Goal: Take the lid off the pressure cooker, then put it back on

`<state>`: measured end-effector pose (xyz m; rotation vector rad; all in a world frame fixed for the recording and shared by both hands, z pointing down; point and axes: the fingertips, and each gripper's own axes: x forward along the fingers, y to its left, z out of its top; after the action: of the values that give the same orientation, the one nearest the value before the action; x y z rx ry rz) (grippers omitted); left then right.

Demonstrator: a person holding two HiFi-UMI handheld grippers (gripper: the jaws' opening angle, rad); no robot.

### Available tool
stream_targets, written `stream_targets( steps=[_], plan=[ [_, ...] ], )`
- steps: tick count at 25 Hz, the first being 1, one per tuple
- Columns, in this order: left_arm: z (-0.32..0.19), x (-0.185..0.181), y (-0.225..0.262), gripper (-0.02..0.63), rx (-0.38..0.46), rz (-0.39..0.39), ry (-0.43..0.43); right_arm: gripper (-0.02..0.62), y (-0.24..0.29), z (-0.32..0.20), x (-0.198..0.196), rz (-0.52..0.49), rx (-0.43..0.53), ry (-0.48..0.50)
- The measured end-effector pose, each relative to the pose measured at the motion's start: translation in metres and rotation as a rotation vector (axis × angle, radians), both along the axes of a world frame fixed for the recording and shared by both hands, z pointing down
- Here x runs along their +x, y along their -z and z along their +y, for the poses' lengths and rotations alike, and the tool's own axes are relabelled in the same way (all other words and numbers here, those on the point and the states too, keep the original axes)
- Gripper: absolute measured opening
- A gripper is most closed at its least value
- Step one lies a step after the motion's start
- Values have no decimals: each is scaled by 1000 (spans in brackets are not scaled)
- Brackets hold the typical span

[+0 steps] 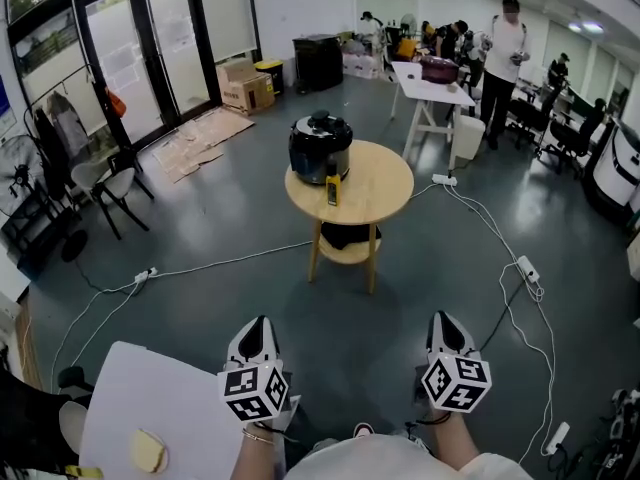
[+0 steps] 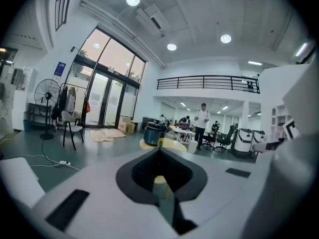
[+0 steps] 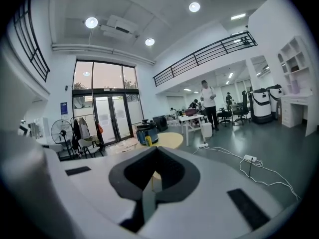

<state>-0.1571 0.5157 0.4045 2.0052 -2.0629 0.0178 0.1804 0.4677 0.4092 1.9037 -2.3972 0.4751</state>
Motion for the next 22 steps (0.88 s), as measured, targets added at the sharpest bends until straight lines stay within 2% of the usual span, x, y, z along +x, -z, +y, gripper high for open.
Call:
stream_targets(
  steps=[5, 8, 11, 22],
  plan=[
    [-5, 7, 3, -1, 14, 3, -34, 1, -2, 3, 6, 2, -3, -21],
    [-8, 9, 5, 73, 21, 6, -50, 2, -3, 4, 9, 1, -5, -30],
    [-10, 11, 9, 94, 29, 6, -61, 2, -1, 5, 12, 3, -6, -38],
    [-17, 35, 5, 316, 34, 6, -158, 2, -5, 10, 21, 17, -10, -51]
  ],
)
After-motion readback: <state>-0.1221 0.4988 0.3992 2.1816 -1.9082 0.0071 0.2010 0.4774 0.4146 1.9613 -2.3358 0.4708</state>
